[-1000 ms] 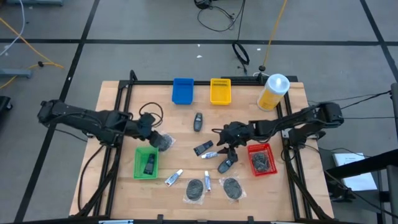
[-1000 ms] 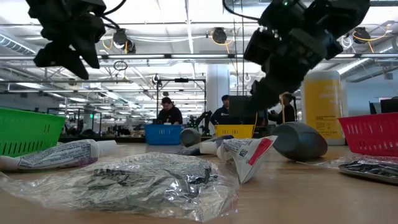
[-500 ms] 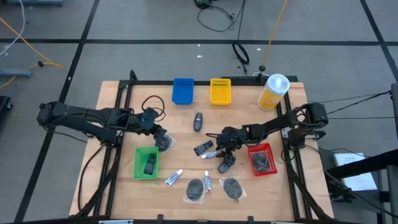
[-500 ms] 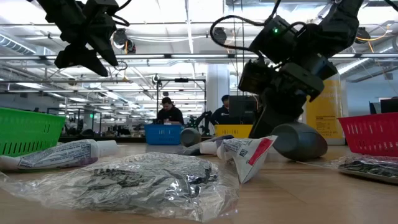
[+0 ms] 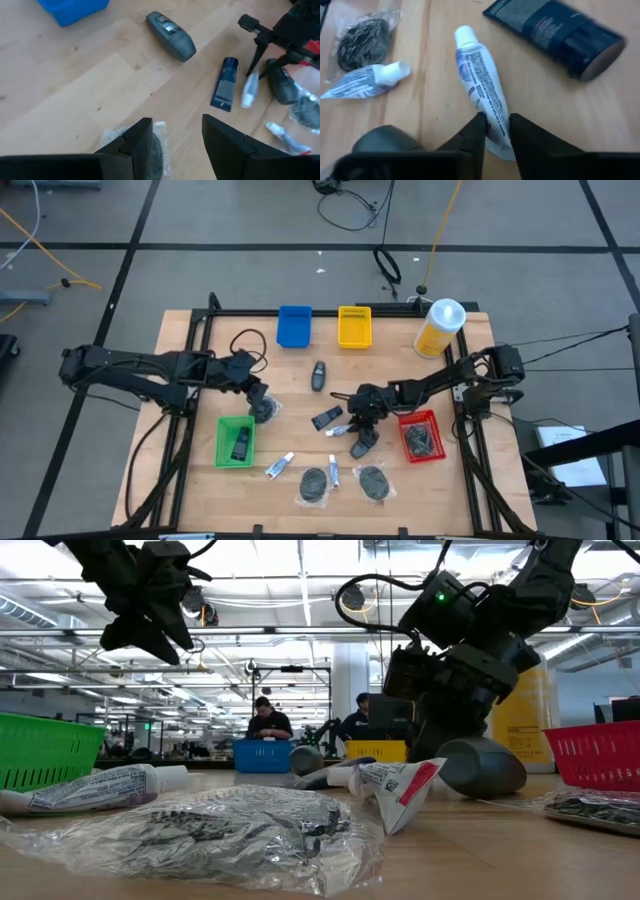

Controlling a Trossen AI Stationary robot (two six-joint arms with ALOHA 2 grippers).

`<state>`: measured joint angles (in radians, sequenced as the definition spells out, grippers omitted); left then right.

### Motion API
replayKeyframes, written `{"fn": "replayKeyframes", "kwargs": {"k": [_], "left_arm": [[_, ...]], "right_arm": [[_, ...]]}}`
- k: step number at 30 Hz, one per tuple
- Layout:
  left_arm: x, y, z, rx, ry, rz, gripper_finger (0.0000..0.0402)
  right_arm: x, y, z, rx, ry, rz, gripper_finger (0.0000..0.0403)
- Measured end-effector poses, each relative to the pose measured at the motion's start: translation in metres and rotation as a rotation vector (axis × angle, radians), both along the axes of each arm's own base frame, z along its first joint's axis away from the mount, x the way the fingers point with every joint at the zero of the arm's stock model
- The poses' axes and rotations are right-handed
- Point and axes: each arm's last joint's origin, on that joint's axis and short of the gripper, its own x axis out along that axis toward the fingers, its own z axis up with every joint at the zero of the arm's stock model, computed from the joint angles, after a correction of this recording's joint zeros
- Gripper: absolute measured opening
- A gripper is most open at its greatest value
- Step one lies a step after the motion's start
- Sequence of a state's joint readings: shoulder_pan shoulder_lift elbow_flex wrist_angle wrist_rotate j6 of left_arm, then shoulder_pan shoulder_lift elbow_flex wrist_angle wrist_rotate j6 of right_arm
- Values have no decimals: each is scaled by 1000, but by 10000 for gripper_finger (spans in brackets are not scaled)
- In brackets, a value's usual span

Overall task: Pick & Place Travel size toiletries
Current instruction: Put the white toothpaste into the blue basket

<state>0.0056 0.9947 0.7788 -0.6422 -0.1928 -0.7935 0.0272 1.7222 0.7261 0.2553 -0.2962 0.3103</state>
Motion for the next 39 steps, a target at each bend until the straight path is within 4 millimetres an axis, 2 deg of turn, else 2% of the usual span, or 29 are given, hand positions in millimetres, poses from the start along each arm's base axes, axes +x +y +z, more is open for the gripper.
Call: {"fn": "replayKeyframes", "kwargs": {"k": [5, 10, 19, 23, 28, 34, 39], "left_arm": [[0, 5, 0, 38, 14, -17, 170], [0, 11, 0, 94, 28, -52, 178], [0, 25, 3, 137, 8, -3, 272], [7, 30, 10, 193, -79, -79, 301], [19, 33, 27, 283, -278, -210, 312], [26, 36, 46, 347, -481, -192, 312], [39, 37, 44, 305, -546, -176, 312]], "right_arm": [[-2, -3, 6, 23, -1, -11, 27], [-3, -4, 20, 36, -47, -6, 7], [-11, -10, 64, -43, -212, -105, 1], [-16, -19, 83, -95, -287, -206, 1], [-22, -30, 109, -143, -426, -313, 2], [-25, -39, 136, -148, -628, -407, 2], [-24, -43, 150, -143, -761, -459, 3]]}}
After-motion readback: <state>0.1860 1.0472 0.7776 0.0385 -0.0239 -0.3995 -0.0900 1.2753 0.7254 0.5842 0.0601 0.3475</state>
